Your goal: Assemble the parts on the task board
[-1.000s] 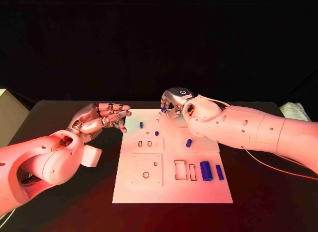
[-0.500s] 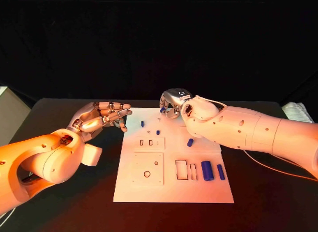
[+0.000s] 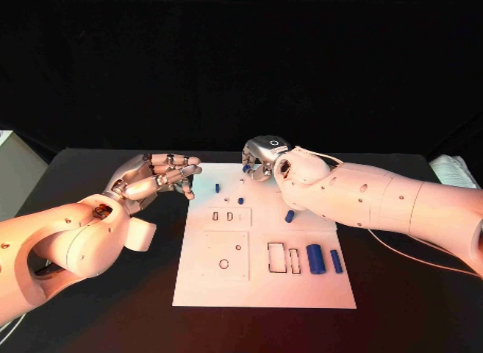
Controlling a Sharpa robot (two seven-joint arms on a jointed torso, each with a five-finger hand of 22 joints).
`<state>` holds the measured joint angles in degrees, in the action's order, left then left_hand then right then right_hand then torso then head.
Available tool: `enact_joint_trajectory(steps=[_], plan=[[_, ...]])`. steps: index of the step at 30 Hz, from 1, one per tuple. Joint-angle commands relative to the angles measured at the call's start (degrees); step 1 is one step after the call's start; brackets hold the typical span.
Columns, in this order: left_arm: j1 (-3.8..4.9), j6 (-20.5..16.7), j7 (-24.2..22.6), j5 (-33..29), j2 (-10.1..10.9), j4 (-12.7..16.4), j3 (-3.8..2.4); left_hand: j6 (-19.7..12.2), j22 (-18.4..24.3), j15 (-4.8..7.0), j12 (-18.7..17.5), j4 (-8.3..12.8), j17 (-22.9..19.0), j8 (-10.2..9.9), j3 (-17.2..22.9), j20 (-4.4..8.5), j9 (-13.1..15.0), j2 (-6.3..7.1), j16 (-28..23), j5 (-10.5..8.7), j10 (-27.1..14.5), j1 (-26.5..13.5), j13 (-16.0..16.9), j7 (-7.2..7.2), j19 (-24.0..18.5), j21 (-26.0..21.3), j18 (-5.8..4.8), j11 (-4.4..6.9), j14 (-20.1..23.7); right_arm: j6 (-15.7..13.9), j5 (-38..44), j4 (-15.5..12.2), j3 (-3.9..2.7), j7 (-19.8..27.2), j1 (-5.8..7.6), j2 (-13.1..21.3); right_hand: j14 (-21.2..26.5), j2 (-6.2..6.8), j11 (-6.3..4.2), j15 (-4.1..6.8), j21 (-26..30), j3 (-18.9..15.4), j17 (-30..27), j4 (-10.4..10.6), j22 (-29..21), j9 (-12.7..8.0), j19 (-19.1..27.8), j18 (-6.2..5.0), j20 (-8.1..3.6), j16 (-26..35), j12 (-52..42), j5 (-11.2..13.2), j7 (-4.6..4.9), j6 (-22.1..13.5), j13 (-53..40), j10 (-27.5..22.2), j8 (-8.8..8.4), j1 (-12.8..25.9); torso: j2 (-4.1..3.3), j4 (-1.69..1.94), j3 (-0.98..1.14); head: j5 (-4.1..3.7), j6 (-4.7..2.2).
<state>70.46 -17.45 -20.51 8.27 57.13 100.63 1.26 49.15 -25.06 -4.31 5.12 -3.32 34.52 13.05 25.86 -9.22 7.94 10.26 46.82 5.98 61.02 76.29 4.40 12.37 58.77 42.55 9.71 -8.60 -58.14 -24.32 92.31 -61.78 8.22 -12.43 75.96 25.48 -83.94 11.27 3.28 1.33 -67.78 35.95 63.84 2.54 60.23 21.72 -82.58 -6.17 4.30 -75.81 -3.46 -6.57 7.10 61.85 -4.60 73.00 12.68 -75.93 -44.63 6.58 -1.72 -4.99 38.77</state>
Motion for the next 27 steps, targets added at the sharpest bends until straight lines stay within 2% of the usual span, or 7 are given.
enact_joint_trajectory(steps=[1,5,11,15,18,20,27], plan=[[0.1,1.09,-0.25,-0.18,-0.11,0.07,-0.05,-0.35,-0.07,-0.01,0.0,-0.37,-0.05,-0.32,0.03,-0.15,0.08,-0.45,0.2,-0.14,-0.44,0.03,0.06,-0.04,-0.43,0.23,0.7,-0.01,0.36,0.92,0.17,0.45,0.11,0.28,-0.24,-0.24,-1.32,0.16,0.18,0.09,0.44,-0.11,-0.35,0.26,-0.24,0.06,0.26,0.41,-0.23,0.05,-0.11,-0.14,0.21,0.0,-0.09,0.19,0.06,0.6,-0.05,0.01,0.0,0.13,-0.08],[0.1,1.12,-0.23,-0.18,-0.13,0.04,-0.05,-0.35,-0.07,-0.01,0.0,-0.37,-0.05,-0.32,0.03,-0.15,0.08,-0.45,0.2,-0.14,-0.44,0.03,0.06,-0.04,-0.43,0.23,0.7,-0.01,0.36,0.41,-0.35,0.95,0.12,0.89,-0.25,-0.49,-0.86,0.63,0.85,-0.46,1.9,0.25,-1.58,0.27,-1.84,0.09,1.03,0.15,0.12,0.82,0.05,-0.08,0.98,-1.78,0.32,-1.86,-0.83,0.92,-0.04,-0.04,-0.03,0.15,-0.14],[0.1,1.14,-0.2,-0.18,-0.12,0.01,-0.05,-0.47,-0.31,-0.03,0.08,-0.42,-0.15,-0.36,0.16,-0.19,0.09,-0.35,0.36,-0.22,-0.59,0.25,0.06,-0.01,-0.71,0.6,0.72,-0.03,0.49,0.03,-1.04,1.44,0.13,1.98,-0.25,-0.68,0.61,2.82,3.0,-2.21,8.23,-0.18,-6.7,-0.12,-8.81,-0.53,3.8,-1.15,1.7,4.02,0.04,0.59,2.9,-6.73,0.95,-10.71,-4.03,1.4,-0.08,-0.11,-0.01,0.24,-0.2],[0.11,1.13,-0.19,-0.18,-0.07,-0.09,-0.05,-0.47,-0.32,-0.04,0.09,-0.45,-0.16,-0.36,0.16,-0.2,0.09,-0.35,0.38,-0.23,-0.6,0.23,0.06,-0.01,-0.73,0.63,0.72,-0.04,0.49,-0.89,-1.26,1.43,0.15,2.45,-0.24,-0.56,2.18,2.48,3.22,-2.4,14.21,-4.11,-11.61,-0.39,-15.15,-1.11,5.83,-2.34,2.03,7.47,-0.11,0.61,2.79,-8.59,0.89,-15.29,-5.64,0.34,-0.08,-0.17,0.03,0.32,-0.18],[0.11,1.16,-0.2,-0.18,-0.08,-0.19,-0.05,-0.47,-0.34,-0.05,0.1,-0.5,-0.17,-0.36,0.14,-0.21,0.09,-0.34,0.39,-0.25,-0.61,0.18,0.07,0.0,-0.75,0.66,0.72,-0.05,0.5,-2.03,-1.32,0.91,0.16,2.49,-0.24,-0.05,2.28,2.02,2.99,-2.19,15.08,-6.1,-12.3,-0.41,-15.85,-1.47,5.79,-2.42,1.98,7.98,-0.12,0.56,1.64,-9.5,0.83,-15.92,-6.39,-0.52,-0.09,-0.15,0.05,0.26,-0.16],[0.11,1.2,-0.2,-0.21,-0.06,-0.26,-0.05,-0.47,-0.34,-0.05,0.1,-0.5,-0.17,-0.36,0.14,-0.21,0.09,-0.34,0.39,-0.25,-0.61,0.18,0.07,0.0,-0.75,0.66,0.72,-0.05,0.5,-3.07,-1.33,-0.09,0.16,2.38,-0.24,0.87,2.27,1.78,3.01,-2.19,15.63,-7.23,-12.56,-0.31,-16.32,-1.58,5.74,-2.46,1.95,8.18,-0.15,0.46,2.31,-9.42,0.8,-16.07,-6.53,-0.95,-0.1,-0.11,0.06,0.22,-0.19],[0.11,1.4,-0.3,-0.32,0.26,-0.65,-0.05,-0.47,-0.34,-0.05,0.1,-0.5,-0.17,-0.36,0.14,-0.21,0.09,-0.34,0.39,-0.25,-0.61,0.18,0.07,0.0,-0.75,0.66,0.72,-0.05,0.5,-5.34,-2.82,-4.1,0.14,1.73,-0.06,5.3,1.4,1.35,2.47,-1.75,14.23,-8.19,-11.07,0.22,-14.4,-1.76,4.45,-2.1,1.59,7.16,-1.22,-0.2,2.21,-8.63,0.16,-12.75,-6.56,-1.33,-0.08,-0.56,0.23,0.36,-0.4]])
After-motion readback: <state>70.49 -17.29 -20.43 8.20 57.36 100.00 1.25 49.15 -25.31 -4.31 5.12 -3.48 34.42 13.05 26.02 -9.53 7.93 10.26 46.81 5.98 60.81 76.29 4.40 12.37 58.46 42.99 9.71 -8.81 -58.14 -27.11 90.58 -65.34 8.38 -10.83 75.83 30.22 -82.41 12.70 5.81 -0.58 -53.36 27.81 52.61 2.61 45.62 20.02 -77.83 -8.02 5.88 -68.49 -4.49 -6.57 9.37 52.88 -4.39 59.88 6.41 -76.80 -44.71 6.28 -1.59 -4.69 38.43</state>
